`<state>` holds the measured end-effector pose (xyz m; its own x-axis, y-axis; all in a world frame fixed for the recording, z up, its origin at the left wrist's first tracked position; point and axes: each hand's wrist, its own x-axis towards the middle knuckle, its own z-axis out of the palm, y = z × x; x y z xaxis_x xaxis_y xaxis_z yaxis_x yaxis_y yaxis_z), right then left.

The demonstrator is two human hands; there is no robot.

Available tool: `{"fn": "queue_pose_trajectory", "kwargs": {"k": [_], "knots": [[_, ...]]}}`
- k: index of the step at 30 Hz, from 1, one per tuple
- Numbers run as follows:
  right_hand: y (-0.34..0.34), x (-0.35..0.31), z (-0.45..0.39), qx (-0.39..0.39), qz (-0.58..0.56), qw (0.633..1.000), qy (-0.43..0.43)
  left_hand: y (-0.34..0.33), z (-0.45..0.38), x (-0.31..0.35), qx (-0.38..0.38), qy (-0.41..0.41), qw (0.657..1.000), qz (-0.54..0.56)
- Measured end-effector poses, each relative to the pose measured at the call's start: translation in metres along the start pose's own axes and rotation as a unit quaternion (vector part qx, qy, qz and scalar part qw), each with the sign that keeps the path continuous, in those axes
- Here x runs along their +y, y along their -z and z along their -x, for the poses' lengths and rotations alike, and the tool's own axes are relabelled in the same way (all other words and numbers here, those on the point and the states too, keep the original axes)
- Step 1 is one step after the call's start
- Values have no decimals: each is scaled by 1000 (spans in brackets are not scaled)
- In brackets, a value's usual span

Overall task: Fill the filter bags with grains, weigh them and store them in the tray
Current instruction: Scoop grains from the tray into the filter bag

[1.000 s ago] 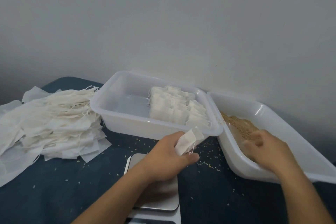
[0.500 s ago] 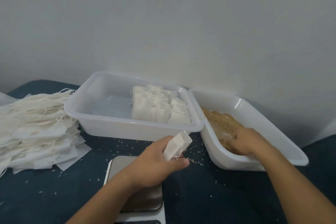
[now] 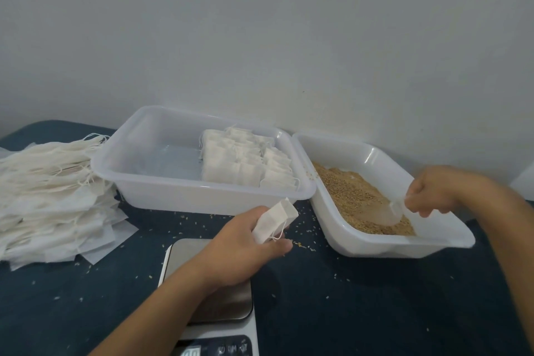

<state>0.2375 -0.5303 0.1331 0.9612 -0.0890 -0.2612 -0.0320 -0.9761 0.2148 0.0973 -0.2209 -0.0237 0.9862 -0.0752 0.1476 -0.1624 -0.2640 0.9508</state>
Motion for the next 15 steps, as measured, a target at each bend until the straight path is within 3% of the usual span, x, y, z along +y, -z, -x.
{"fn": "queue_pose_trajectory", "kwargs": {"k": [4,9,15], "knots": [[-22,-13,-12,30,-1,999,16,1,-1,-1,5,-8,1000,-3],[-65,-26,-31,107,-168,979,32,2,-1,-4,17,-11,1000,-3],[-91,-34,-41,130,-268,953,56,1,-1,-1,36,-19,999,-6]]}}
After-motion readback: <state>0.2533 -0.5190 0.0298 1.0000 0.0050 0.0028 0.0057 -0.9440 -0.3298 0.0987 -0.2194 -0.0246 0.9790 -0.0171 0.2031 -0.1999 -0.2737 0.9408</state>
